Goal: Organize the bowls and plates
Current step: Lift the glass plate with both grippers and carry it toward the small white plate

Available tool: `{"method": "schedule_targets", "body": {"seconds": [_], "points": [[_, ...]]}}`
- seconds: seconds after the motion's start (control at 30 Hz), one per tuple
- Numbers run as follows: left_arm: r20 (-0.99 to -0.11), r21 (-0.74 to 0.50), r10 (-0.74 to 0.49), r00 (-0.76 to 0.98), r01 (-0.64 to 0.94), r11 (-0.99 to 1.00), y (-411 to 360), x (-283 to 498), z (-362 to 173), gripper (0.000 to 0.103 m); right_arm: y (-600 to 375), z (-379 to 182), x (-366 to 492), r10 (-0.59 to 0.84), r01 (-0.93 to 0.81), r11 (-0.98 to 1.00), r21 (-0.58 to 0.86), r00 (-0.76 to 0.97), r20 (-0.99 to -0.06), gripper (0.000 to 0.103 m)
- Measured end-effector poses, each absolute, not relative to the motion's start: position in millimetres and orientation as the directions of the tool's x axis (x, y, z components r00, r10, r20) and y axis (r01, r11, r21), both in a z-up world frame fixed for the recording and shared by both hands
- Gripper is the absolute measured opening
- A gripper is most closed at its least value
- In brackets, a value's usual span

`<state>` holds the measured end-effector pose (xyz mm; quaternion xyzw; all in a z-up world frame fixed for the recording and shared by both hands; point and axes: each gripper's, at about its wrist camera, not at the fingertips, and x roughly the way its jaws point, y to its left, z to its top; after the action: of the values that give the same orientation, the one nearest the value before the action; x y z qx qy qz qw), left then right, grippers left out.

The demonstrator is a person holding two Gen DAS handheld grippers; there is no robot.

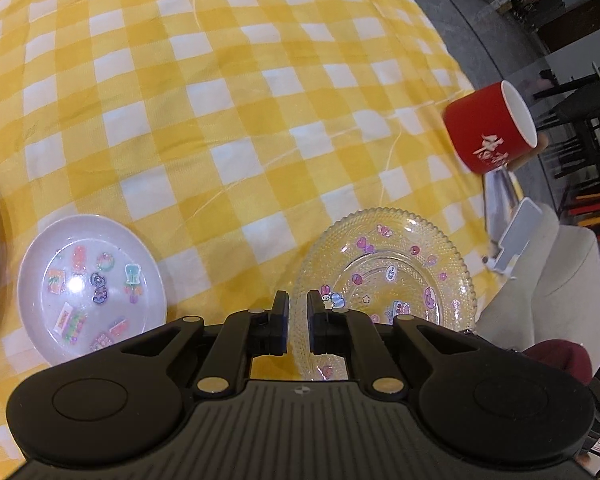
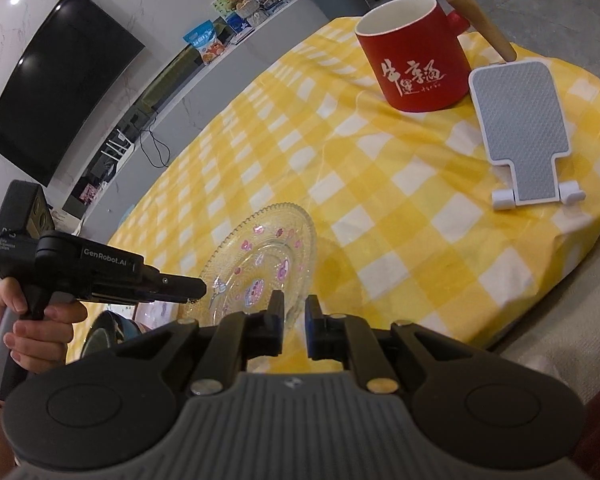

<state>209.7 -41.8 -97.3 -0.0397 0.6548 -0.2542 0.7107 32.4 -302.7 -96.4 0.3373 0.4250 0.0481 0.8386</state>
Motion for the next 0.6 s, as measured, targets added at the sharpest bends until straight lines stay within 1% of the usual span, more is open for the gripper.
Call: {"method": "schedule_targets", "body": {"seconds": [0.3,0.6], "points": [[-0.94,-0.31,-0.341,0.023,0.367,0.877,-53,202,-105,0.01,-298,-106,30,0.358,0.223,0.78,0.585,0.608,-0.708,0.009],[-0.958,-0.255,-0.288,0.022,0.403,0.879,-65,199,-109,0.011,-294,-110,33,0.331,0.215,0.814,0.54,0.593,-0.734,0.009]]}}
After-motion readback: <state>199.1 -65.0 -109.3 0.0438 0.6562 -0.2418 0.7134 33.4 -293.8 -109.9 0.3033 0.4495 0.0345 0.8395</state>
